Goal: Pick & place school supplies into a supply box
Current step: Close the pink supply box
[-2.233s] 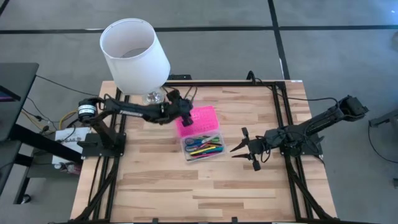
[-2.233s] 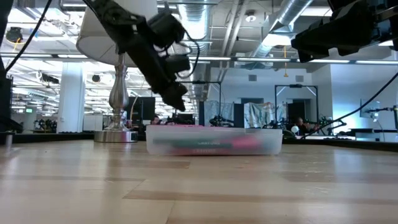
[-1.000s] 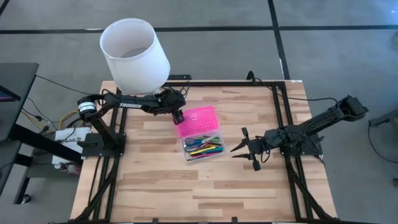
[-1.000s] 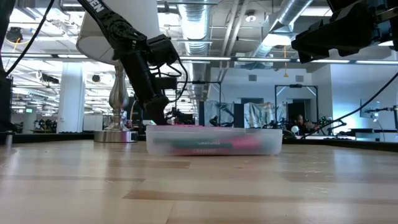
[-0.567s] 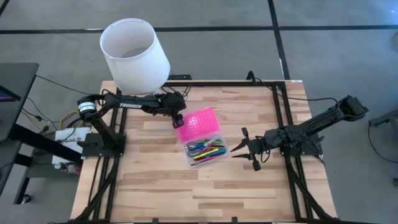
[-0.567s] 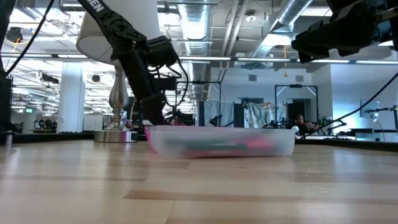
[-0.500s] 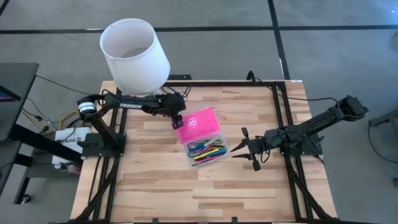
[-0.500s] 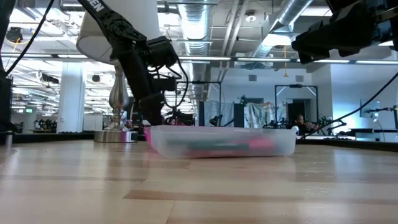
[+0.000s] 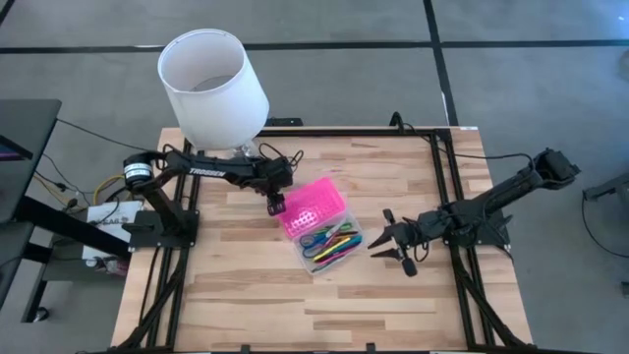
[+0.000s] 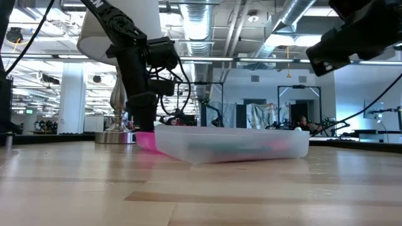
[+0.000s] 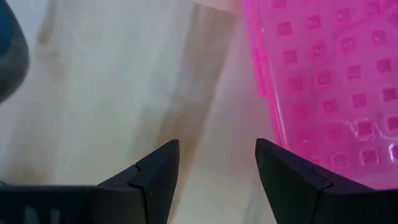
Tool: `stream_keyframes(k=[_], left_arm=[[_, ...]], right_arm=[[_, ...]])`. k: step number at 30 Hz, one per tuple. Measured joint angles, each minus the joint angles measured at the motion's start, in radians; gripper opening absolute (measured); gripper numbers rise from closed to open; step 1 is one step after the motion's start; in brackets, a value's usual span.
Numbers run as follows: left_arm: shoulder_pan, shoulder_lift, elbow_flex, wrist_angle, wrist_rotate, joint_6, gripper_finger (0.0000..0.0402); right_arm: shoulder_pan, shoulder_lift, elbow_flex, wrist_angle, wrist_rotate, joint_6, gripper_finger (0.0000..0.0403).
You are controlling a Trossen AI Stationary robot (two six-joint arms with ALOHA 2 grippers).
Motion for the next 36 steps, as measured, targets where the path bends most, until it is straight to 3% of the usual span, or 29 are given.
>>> stream_keyframes(k=[7,20,27,36], left_arm=[[-0.041,0.000,0.000,-0.024,0.008,-0.024,0.0208],[-0.083,0.000,0.000,-0.068,0.010,-0.051,0.0208],[-0.084,0.000,0.000,-0.080,0.010,-0.062,0.0208],[-0.083,0.000,0.000,-0.080,0.007,-0.061,0.0208]], right_arm=[[0.091,0.000,0.000,-0.053,0.008,0.117,0.0100],[0.206,0.055,0.000,-0.139,0.179,0.369,0.0100],[0.203,0.186,0.000,-0.119,0.132,0.497,0.0100],[0.161,0.229,0.000,-0.117,0.104,0.532,0.0100]])
